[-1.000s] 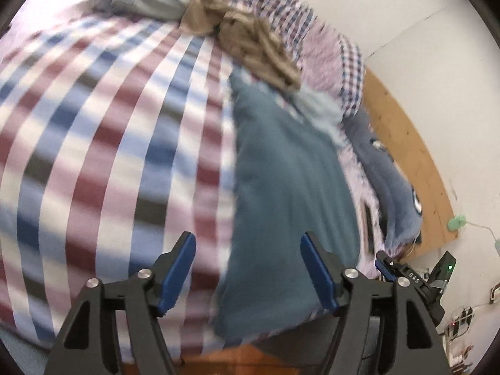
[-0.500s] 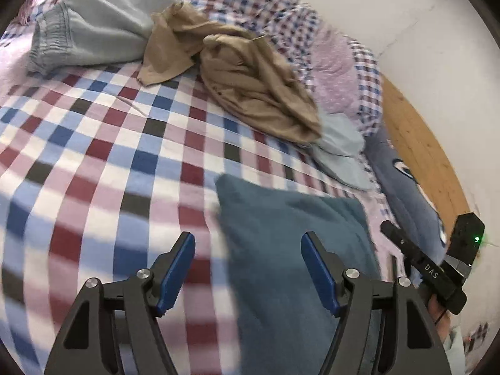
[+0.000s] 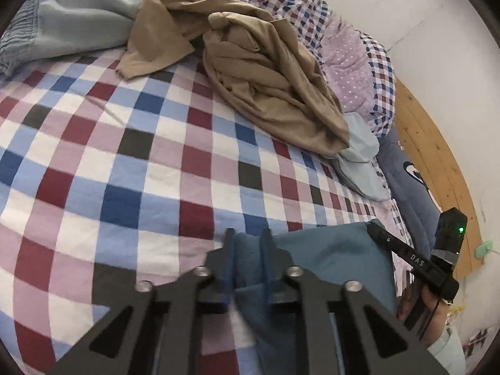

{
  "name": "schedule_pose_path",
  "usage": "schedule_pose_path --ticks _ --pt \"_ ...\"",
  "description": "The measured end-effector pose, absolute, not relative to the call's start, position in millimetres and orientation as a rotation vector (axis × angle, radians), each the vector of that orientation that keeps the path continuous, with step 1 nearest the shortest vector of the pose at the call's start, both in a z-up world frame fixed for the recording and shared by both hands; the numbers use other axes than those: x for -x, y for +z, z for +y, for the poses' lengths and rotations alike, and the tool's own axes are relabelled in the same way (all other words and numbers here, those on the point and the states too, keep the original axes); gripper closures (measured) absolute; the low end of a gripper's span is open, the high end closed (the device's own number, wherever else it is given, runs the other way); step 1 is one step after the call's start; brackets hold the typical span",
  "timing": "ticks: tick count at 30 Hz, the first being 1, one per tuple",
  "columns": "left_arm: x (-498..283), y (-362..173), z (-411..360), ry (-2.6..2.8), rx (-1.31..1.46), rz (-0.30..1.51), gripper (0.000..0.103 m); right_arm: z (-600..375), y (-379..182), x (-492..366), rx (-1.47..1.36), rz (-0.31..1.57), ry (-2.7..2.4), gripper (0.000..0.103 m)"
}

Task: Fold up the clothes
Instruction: 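Release the sweatshirt and press it flat with both grippers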

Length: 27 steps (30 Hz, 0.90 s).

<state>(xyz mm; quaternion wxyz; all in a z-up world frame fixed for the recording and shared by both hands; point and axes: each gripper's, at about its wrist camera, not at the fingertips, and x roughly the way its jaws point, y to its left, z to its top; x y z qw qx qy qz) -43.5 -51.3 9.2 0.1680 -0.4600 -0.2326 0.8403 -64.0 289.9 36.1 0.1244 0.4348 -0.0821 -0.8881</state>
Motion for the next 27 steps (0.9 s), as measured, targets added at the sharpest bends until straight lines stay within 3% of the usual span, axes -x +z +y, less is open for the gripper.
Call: schedule_pose_path --ticks 6,11,12,14,16,18,20,22,27 --pt "56.8 27.8 -25.5 2.532 1.213 -0.466 0.097 284.8 33.4 67.3 -1.309 -0.154 -2.685 0.097" --pt "68.5 6.7 -30.8 2.547 1.37 -0.495 0.091 286.5 27.5 69.4 -1.363 -0.127 -2.739 0.084" --pt "68.3 9.5 -33.4 2.573 1.377 -0.487 0.085 287.8 33.5 67.4 -1.338 -0.124 -2.777 0.083" --pt "65.9 21.0 -38.2 2.666 1.377 -0.45 0.057 288.9 51.8 60.9 -1.26 -0.212 -2.793 0.08" --pt "61.8 36.8 -39.4 2.73 1.336 -0.451 0.047 289.9 70.3 54.2 -1.179 -0.303 -2.802 0.078" --pt "56.0 54.2 -33.5 2.736 1.257 -0.474 0.042 276.1 83.6 49.9 -1.109 -0.308 -2.772 0.066" --pt "51.2 65.3 -16.4 2.704 1.208 -0.433 0.026 258.6 87.3 47.9 -1.083 -0.254 -2.734 0.059" --pt "46.3 72.8 9.4 2.645 1.176 -0.356 0.02 243.2 83.0 48.1 -1.09 -0.199 -2.693 0.057" --pt "45.4 60.0 55.6 2.653 1.224 -0.067 0.02 228.4 51.3 59.9 -1.222 -0.115 -2.631 0.056"
